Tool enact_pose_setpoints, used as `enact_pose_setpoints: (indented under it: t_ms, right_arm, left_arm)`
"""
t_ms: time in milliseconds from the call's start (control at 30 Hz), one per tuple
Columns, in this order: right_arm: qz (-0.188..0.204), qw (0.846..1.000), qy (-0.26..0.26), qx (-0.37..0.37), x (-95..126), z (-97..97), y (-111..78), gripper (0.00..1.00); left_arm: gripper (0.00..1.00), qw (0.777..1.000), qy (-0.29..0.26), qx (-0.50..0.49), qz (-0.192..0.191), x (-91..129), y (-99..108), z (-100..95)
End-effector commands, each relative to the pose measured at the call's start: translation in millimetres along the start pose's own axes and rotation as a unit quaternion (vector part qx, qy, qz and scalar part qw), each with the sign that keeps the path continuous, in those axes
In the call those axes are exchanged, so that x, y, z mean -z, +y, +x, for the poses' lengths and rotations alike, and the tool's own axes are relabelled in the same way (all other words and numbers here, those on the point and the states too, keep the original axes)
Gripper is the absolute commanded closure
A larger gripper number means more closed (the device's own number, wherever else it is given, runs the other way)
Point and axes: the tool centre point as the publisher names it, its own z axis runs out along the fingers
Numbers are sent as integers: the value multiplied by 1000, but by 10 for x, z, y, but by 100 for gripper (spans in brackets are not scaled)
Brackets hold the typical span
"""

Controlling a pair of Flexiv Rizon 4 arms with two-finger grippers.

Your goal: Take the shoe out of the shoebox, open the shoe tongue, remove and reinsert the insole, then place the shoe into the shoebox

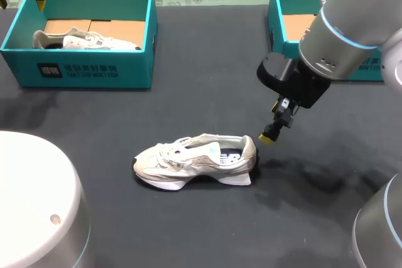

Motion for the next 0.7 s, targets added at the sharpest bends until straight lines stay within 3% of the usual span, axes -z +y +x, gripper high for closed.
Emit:
enact_pose_setpoints:
  t_ms: [33,167,233,400,567,700]
  right_arm:
    - [-169,984,44,24,-10,-27,-114,0]
    - [-153,987,18,39,-66,-60,-127,0]
    - [-199,977,34,73,-101,-98,-148,0]
    - [-204,973,8,111,-148,-196,-199,0]
    - [-236,956,17,175,-160,-273,-194,0]
    - [-216,953,16,211,-249,-366,-204,0]
  left_arm:
    - [0,1000,1,0,0,5,-4,2]
    - [0,1000,1,0,0,5,-4,2]
    - [0,1000,1,0,0,5,-4,2]
    - [0,1000,1,0,0,5,-4,2]
    - [0,1000,1,0,0,5,-4,2]
    - [0,1000,1,0,0,5,-4,2]
